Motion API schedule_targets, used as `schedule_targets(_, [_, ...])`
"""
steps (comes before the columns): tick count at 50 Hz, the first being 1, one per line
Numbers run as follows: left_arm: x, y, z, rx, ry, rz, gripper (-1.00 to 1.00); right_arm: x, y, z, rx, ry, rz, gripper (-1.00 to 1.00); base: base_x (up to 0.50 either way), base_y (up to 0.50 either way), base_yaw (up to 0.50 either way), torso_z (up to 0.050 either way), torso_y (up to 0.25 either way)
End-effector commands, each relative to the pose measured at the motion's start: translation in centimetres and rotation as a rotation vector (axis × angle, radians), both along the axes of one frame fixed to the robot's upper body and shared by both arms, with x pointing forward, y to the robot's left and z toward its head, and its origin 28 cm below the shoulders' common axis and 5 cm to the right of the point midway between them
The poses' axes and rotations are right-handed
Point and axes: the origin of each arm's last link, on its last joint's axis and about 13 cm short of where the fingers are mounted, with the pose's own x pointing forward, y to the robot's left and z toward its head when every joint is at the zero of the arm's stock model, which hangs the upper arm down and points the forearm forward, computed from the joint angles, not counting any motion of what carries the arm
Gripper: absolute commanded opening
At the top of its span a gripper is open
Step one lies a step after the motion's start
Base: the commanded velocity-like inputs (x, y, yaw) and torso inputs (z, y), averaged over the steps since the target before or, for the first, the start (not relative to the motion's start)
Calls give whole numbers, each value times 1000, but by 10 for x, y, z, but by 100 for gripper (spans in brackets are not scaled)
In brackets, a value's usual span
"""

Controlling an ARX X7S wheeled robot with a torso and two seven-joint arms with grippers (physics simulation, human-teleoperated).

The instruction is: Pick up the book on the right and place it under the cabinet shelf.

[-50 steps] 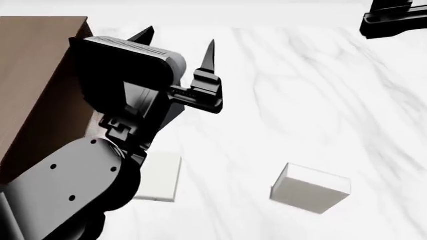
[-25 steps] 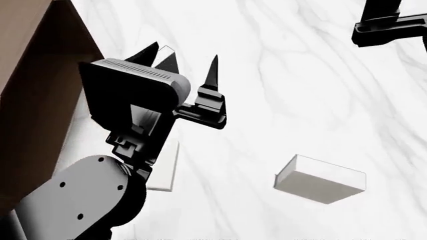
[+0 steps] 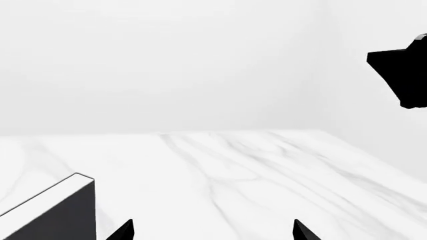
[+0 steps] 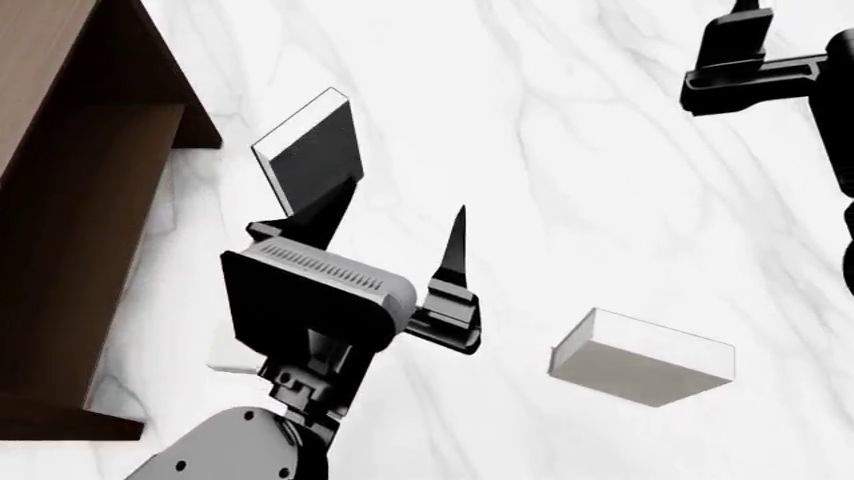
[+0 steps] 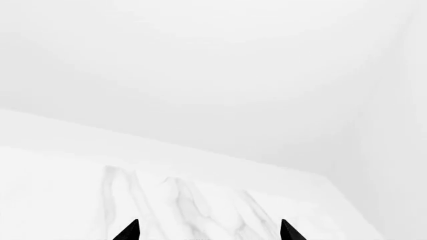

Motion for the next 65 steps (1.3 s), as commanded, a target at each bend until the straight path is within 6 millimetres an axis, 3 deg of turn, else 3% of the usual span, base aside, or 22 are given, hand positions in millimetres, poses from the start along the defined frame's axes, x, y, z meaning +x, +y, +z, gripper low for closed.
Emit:
schedule_targets(1, [-9,-7,-20,-15,28,-29,100,2,0,-3,2,10,5,100,0,0,0,0,0])
schedule_targets(29, [-14,-12,-68,-78,135,-7,100,5,-2,-15,13,30,3,100,0,0,0,0,0])
schedule_targets(48, [-27,-27,-106,-122,195,11,100,5,-4,-20,18,41,-4,100,0,0,0,0,0])
schedule_targets(65, [-33,-35,-123,-167,241,-6,100,5,-5,-21,20,42,-10,100,0,0,0,0,0])
